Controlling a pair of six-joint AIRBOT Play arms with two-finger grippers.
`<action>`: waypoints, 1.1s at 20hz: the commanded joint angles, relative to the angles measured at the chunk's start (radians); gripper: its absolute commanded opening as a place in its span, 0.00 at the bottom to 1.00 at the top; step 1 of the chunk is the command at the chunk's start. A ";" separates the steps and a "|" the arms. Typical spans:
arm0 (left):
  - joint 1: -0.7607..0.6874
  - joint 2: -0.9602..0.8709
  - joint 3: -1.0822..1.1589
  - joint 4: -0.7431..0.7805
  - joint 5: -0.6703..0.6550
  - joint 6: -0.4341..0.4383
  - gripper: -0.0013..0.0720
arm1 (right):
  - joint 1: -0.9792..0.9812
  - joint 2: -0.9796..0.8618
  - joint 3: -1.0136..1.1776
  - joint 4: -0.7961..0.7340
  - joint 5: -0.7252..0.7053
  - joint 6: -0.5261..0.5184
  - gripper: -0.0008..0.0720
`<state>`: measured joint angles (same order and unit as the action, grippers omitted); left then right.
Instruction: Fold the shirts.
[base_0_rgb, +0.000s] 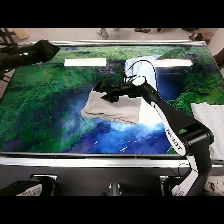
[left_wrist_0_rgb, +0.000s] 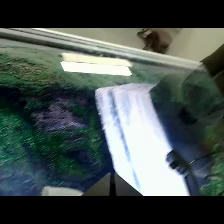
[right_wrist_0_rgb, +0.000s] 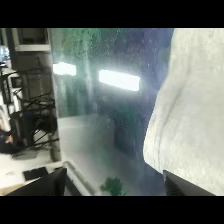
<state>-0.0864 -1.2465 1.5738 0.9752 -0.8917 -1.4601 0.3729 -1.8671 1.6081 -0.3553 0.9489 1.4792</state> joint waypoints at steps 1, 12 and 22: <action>0.023 0.047 -0.011 0.143 -0.142 -0.007 0.05 | -0.124 0.036 0.001 -0.108 0.220 0.000 0.88; -0.047 0.047 -0.195 0.177 -0.136 -0.027 0.05 | -0.315 0.047 -0.229 -0.529 0.280 0.079 0.89; -0.058 0.047 -0.197 0.179 -0.093 -0.032 0.05 | -0.607 0.169 0.105 -0.473 0.388 0.078 0.05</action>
<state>-0.1436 -1.2007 1.3788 1.1526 -1.0012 -1.4921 -0.0753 -1.7672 1.5787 -0.7704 1.2537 1.5063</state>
